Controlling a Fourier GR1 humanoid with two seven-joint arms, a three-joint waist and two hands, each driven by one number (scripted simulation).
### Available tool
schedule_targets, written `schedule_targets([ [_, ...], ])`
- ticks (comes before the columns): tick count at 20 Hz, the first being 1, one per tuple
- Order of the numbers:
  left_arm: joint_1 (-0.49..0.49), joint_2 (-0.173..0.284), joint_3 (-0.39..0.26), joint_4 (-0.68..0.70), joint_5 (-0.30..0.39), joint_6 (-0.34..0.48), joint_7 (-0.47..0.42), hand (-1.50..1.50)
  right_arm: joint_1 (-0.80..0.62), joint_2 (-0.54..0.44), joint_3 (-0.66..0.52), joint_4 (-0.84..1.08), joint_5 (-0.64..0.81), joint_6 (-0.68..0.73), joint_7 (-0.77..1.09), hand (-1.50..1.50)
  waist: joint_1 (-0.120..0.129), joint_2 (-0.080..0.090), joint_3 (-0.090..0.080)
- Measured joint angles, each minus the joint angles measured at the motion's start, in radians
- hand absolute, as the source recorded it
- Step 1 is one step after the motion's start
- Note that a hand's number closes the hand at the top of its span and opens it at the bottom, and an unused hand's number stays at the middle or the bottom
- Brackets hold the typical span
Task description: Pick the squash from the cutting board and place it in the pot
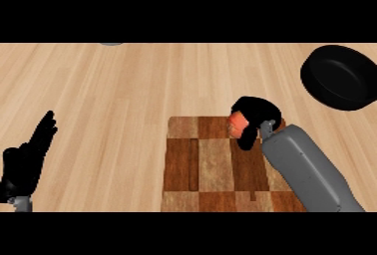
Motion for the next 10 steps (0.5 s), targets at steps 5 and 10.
schedule_targets([
  [5,0.003,-0.005,0.005,0.015,-0.007,-0.001,-0.019,0.0,0.081,-0.182,-0.004,-0.137,0.014,0.022,-0.248,1.5,-0.005,0.002,0.0],
  [10,-0.011,-0.005,0.012,0.016,-0.01,-0.005,-0.008,0.0,0.126,-0.299,-0.048,-0.277,0.074,-0.031,-0.327,1.5,-0.008,0.001,0.001],
])
